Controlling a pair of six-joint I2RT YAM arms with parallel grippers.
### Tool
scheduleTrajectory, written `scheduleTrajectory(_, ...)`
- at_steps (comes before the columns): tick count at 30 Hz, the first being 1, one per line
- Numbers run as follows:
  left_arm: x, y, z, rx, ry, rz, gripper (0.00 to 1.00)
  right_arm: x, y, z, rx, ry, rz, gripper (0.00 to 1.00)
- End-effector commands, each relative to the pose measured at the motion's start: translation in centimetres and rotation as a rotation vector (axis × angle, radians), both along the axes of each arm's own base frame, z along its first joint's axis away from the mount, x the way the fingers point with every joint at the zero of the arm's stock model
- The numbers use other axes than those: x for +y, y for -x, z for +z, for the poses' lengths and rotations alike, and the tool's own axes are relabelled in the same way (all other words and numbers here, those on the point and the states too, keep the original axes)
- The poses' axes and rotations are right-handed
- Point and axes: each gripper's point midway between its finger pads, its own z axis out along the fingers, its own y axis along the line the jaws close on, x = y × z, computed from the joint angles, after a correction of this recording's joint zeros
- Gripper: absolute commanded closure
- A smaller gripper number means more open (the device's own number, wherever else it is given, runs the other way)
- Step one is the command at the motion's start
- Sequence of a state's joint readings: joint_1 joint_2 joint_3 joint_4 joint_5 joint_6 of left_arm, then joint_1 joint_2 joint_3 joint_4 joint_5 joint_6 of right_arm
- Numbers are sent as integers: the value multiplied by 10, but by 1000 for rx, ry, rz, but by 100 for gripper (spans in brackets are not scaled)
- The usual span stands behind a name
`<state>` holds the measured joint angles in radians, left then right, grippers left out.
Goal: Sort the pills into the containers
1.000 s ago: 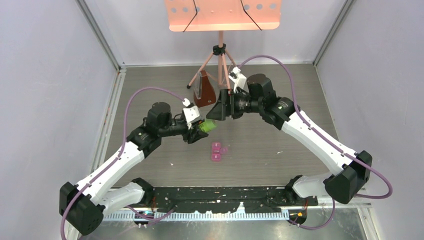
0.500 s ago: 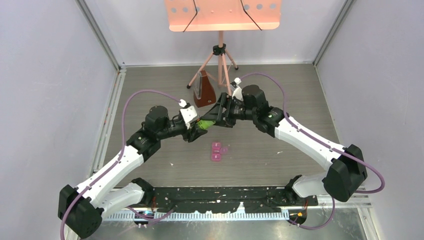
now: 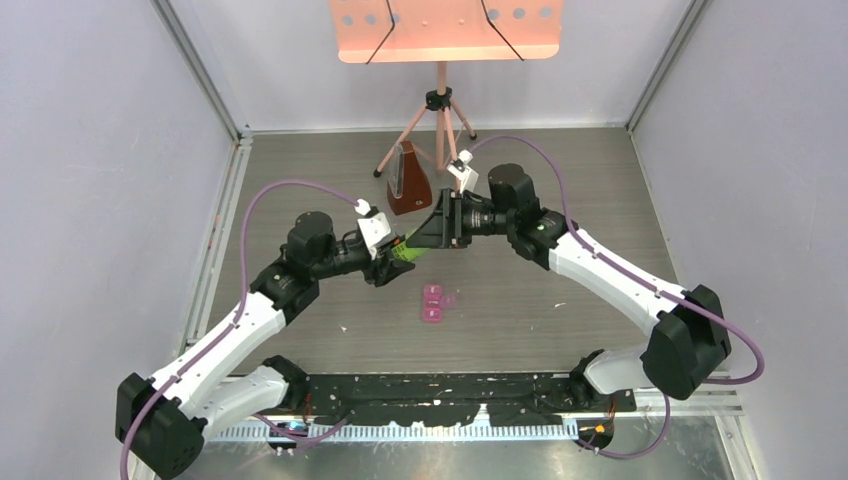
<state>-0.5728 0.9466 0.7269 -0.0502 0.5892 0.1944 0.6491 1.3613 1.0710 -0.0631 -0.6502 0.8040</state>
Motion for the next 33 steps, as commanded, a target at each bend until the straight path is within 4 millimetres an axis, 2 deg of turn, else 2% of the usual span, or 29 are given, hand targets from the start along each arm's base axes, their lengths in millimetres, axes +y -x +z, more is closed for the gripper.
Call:
scheduleTrajectory(1,-12,37,2,107,41,-175,100,5,9,54,-402,-120,242,86)
scheduleTrajectory(4,-14,48,2,154,54,-226,100,2,13,67,-567,-128,294,86)
scheduleTrajectory(7,-17,60,4,187,62,-296,100,-3,13,68,-711,-98,318,88)
scheduleTrajectory(12,-22,95,13,348,80,-518,100,-16,14,74,-886,-23,310,93)
scheduleTrajectory(15,-23,97,15,378,87,-546,100,-24,13,76,-960,38,321,92)
scheduleTrajectory(16,-24,95,15,370,86,-537,100,-25,12,76,-961,50,315,89)
scheduleTrajectory(17,-24,91,14,352,82,-515,100,-27,13,77,-943,60,311,73)
scheduleTrajectory(18,-24,87,14,333,78,-493,100,-27,11,77,-930,68,300,62)
scheduleTrajectory(19,-25,81,12,309,73,-460,100,-28,12,79,-896,71,294,41)
scheduleTrajectory(21,-25,64,12,246,69,-371,100,-28,12,81,-824,69,264,26)
scheduleTrajectory(23,-23,45,13,166,67,-274,100,-28,14,81,-725,58,230,18)
scheduleTrajectory(27,-15,16,16,46,60,-116,100,-32,-8,73,-470,85,-3,17)
scheduleTrajectory(30,-10,5,17,9,56,-55,100,-27,-16,58,-286,78,-143,17)
scheduleTrajectory(33,-5,0,15,-13,48,-5,100,-23,-20,48,-206,91,-233,17)
